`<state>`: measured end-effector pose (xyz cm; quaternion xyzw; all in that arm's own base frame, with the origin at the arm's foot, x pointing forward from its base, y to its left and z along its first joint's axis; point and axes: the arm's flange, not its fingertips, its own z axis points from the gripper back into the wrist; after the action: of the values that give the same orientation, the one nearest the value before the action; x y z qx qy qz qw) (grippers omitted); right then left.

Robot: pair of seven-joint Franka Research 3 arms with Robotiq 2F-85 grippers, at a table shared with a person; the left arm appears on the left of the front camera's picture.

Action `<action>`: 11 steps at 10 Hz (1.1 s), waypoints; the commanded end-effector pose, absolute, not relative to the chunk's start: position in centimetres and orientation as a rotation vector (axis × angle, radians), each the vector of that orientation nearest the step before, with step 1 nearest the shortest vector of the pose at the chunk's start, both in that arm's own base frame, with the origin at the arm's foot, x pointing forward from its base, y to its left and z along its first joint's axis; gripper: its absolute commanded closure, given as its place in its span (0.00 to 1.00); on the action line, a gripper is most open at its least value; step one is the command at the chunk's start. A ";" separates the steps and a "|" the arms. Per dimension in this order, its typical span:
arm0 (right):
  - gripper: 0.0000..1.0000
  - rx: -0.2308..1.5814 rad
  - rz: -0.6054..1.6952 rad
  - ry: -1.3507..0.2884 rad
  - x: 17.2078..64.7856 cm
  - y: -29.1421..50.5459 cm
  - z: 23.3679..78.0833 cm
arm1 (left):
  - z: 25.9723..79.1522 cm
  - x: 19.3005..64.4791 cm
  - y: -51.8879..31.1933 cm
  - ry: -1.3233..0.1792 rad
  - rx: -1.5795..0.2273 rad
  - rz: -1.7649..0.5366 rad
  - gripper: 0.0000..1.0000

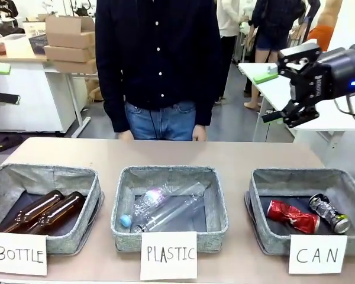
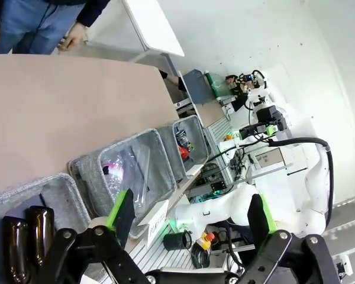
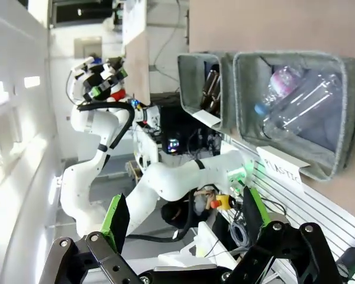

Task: Sort the can waste into the basket.
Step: Pick up the can waste from the table and place it in the right Fabric basket.

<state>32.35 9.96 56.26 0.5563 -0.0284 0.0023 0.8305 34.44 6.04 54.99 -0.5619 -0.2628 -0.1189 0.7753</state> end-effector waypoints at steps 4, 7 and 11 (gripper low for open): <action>0.00 1.200 -0.002 -0.076 33.1 11.3 55.8 | 54.8 34.3 5.9 -0.569 -1.244 -0.240 0.00; 0.00 1.200 -0.002 -0.076 33.1 11.3 55.8 | 54.8 34.3 5.9 -0.569 -1.244 -0.240 0.00; 0.00 1.200 -0.002 -0.076 33.1 11.3 55.8 | 54.8 34.3 5.9 -0.569 -1.244 -0.240 0.00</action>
<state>32.81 11.23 55.78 0.5590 -0.0256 -0.0026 0.8288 34.55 6.11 54.70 -0.5628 -0.2603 -0.1160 0.7759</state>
